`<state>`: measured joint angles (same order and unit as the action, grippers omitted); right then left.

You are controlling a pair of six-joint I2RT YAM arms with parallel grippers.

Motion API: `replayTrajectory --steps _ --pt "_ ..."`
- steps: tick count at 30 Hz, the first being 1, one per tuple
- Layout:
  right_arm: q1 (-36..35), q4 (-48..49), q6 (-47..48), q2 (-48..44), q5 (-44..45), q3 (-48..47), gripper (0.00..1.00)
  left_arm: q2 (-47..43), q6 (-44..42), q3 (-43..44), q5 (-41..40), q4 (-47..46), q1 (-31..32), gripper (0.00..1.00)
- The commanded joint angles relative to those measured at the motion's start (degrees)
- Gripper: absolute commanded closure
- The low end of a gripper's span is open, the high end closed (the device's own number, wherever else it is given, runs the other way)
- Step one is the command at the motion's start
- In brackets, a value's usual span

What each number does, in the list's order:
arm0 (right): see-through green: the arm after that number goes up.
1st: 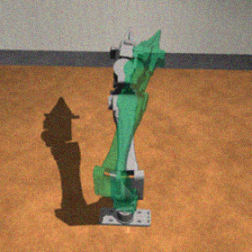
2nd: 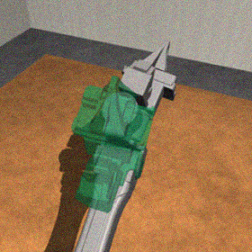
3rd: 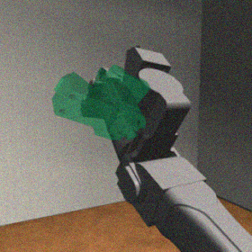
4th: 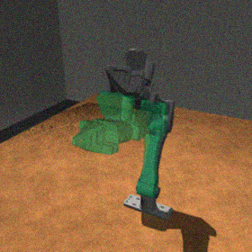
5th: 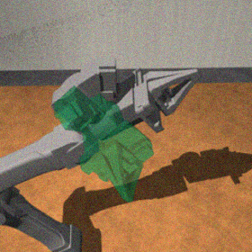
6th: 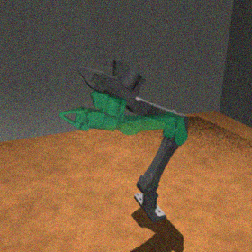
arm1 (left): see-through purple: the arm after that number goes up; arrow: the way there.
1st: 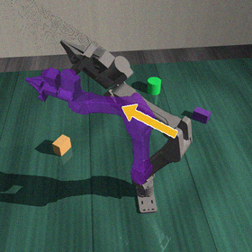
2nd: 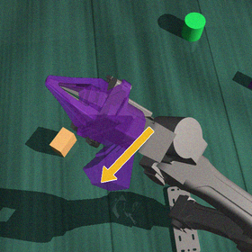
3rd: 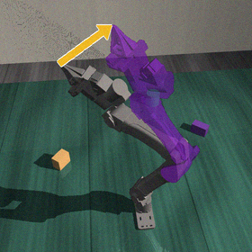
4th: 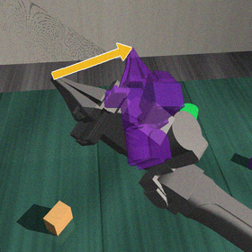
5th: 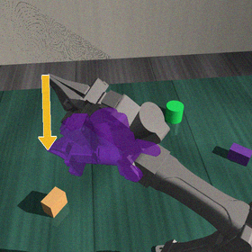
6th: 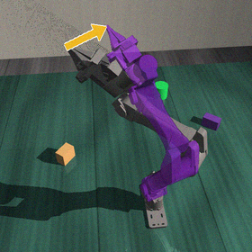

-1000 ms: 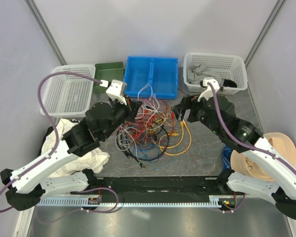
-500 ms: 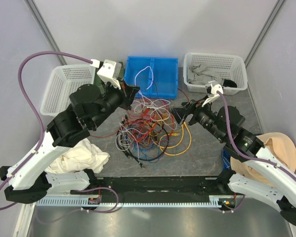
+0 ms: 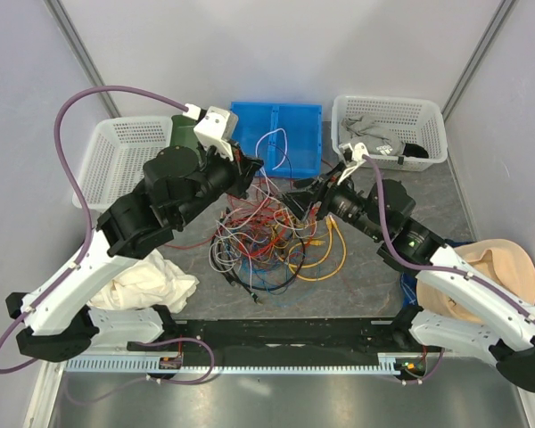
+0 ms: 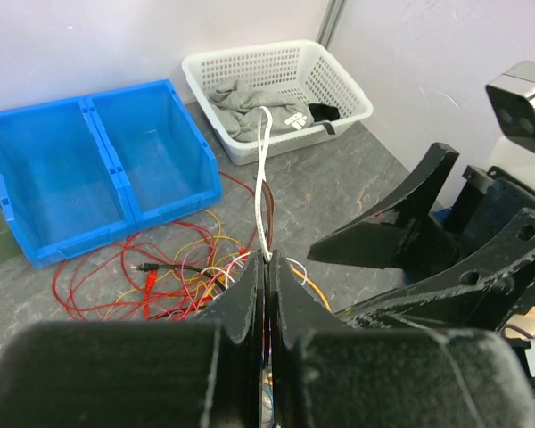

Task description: Untangle the cables

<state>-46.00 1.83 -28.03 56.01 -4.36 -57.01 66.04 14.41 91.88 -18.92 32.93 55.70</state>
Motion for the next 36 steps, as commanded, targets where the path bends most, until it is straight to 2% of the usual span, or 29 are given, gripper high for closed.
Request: replayTrajectory --steps 1,7,9,12,13,15,16,17,18,19,20,21,22,23,24,27,30,32,34,36 --pt "-0.8 5.3 0.3 2.2 -2.9 -1.0 0.23 0.4 -1.7 1.7 1.7 -0.7 0.0 0.98" --pt "-0.9 9.3 -0.1 5.3 -3.6 -1.3 0.24 0.6 -1.1 0.9 2.3 -0.8 0.1 0.98" --pt "-0.9 9.9 -0.3 6.6 -3.6 -1.6 0.27 0.6 -1.1 0.6 2.2 -0.7 0.0 0.98" --pt "-0.9 11.2 -0.6 7.6 -4.1 -1.6 0.42 0.3 -0.8 -0.1 2.4 -0.8 0.1 0.98" --pt "-0.9 11.8 -0.8 7.6 -3.9 -1.4 0.53 0.2 -0.7 -0.5 2.4 -0.8 0.0 0.98" --pt "-0.9 11.8 -0.9 7.6 -3.6 -1.4 0.67 0.1 -0.5 -1.3 2.1 -0.7 0.1 0.98" --pt "-0.9 11.4 -0.8 7.4 -2.8 -1.2 0.77 -0.2 -0.5 -1.6 1.9 -0.7 0.1 0.98" --pt "-0.9 11.3 -0.7 6.5 -2.4 -1.2 0.81 -0.4 -0.5 -2.0 1.5 -0.8 0.1 0.98" --pt "-0.9 10.7 -0.4 5.8 -1.9 -1.2 0.86 -0.6 -0.5 -2.8 0.4 -0.8 0.1 0.91" --pt "-0.9 8.9 -0.2 5.1 -1.1 -1.5 0.94 -1.1 -0.6 -3.4 -0.5 -0.7 0.0 0.78" --pt "-0.9 7.2 0.4 3.6 1.9 -2.0 0.98 -2.1 -0.6 -4.2 -1.4 -0.6 0.1 0.66" --pt "-0.9 5.1 0.8 3.0 3.7 -2.8 1.00 -2.8 -0.5 -5.8 -3.7 -0.2 0.0 0.38" --pt "-0.9 -0.1 1.1 2.4 5.7 -5.3 1.00 -3.5 -0.4 -6.9 -4.9 -0.1 0.0 0.01" --pt "-0.9 -3.0 1.8 1.4 9.5 -6.5 1.00 -5.1 -0.1 -8.0 -6.3 0.2 0.1 0.00" --pt "-0.9 -5.7 2.2 0.9 10.9 -7.8 1.00 -5.7 0.7 -10.6 -10.5 1.5 0.0 0.00" --pt "-0.9 -13.2 3.0 -0.5 14.1 -12.2 1.00 -8.1 3.3 -15.8 -15.9 4.0 0.0 0.00" --pt "-0.9 -18.1 3.1 -0.8 15.5 -15.6 1.00 -11.7 7.3 -21.5 -18.5 5.5 -0.1 0.00" --pt "-0.9 -19.1 2.9 -1.0 15.5 -17.0 1.00 -14.3 10.6 -25.1 -18.5 3.8 -0.2 0.00" --pt "-0.9 -19.5 2.1 -0.7 15.3 -18.3 1.00 -18.6 9.9 -28.1 -16.3 -0.6 -0.2 0.00" --pt "-0.9 -20.2 1.4 0.3 15.3 -20.1 1.00 -21.8 7.9 -34.1 -9.8 -11.4 -0.2 0.03"
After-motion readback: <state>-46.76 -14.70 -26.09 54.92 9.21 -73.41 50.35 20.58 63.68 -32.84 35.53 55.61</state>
